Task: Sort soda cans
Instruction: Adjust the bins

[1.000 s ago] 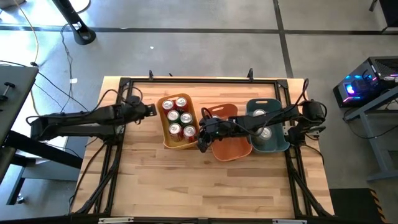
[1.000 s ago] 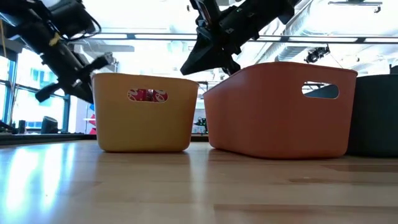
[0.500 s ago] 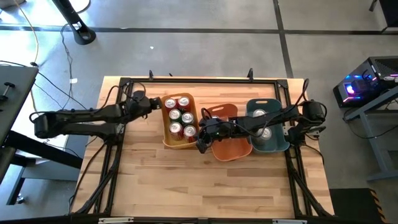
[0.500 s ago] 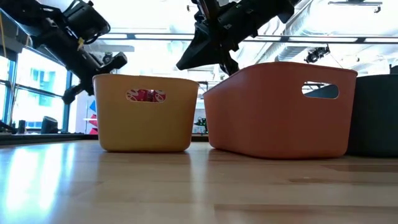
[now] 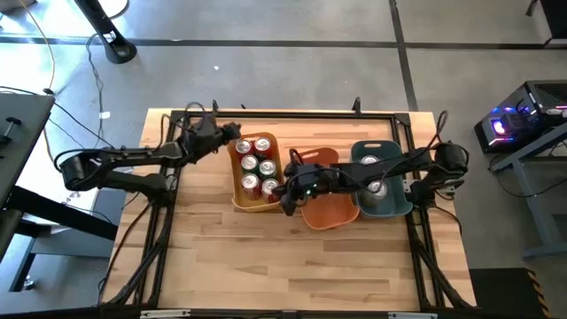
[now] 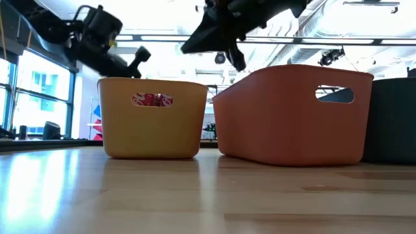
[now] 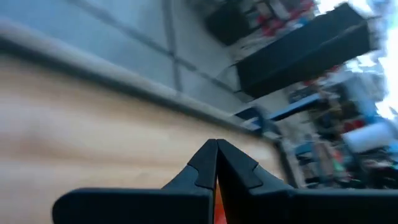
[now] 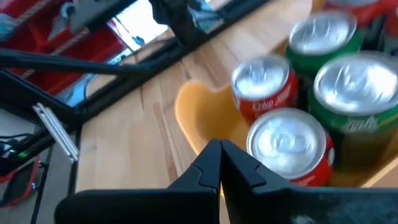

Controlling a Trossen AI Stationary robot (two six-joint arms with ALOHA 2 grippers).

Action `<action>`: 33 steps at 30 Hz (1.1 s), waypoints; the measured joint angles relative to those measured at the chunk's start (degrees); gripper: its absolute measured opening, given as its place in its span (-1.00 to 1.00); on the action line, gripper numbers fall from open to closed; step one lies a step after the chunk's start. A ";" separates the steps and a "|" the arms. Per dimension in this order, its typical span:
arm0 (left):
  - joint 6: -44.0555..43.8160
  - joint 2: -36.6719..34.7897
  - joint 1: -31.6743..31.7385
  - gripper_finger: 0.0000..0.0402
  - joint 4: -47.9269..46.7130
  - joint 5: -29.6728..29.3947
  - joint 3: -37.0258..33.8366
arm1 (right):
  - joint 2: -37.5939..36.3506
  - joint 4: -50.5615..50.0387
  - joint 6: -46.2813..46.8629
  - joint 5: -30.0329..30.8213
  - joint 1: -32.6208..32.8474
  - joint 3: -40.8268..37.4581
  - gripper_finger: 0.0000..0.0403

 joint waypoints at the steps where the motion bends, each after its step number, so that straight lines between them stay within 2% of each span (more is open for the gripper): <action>1: 1.81 -0.26 0.75 -1.00 1.03 1.27 0.98 | -0.90 -0.18 -0.76 0.00 -0.30 0.00 -1.00; 6: 11.69 -0.64 2.78 -1.00 -1.33 5.67 8.73 | -5.63 -1.25 -4.55 0.19 -2.61 0.00 -1.00; 9: 16.94 -1.08 2.98 -1.00 -5.98 11.15 13.34 | -8.73 -3.49 -5.61 0.26 -3.89 0.00 -1.00; 12: 22.01 -4.11 2.40 -1.00 -22.47 12.74 17.67 | -11.55 -8.05 -5.73 1.65 -4.18 0.00 -1.00; 15: 24.67 -7.72 0.32 -1.00 -40.04 8.73 19.54 | -14.49 -14.23 -5.71 4.31 -2.99 0.00 -1.00; 20: 24.44 -17.02 -7.37 -1.00 -52.45 11.60 19.74 | -19.66 -25.33 -5.67 8.18 -0.83 0.00 -1.00; 23: 22.60 -23.12 -14.44 -1.00 -52.43 12.24 19.75 | -22.74 -29.90 -5.76 8.46 0.09 0.00 -1.00; 27: 22.54 -29.36 -22.94 -1.00 -48.93 5.95 19.75 | -25.14 -34.31 -6.69 8.50 0.79 0.00 -1.00; 30: 25.07 -31.07 -27.08 -1.00 -45.28 -0.60 19.75 | -25.73 -35.09 -7.13 8.41 0.88 0.00 -1.00; 33: 27.49 -30.83 -29.18 -1.00 -39.42 -1.97 18.36 | -25.70 -33.85 -7.28 6.69 0.85 -0.46 -1.00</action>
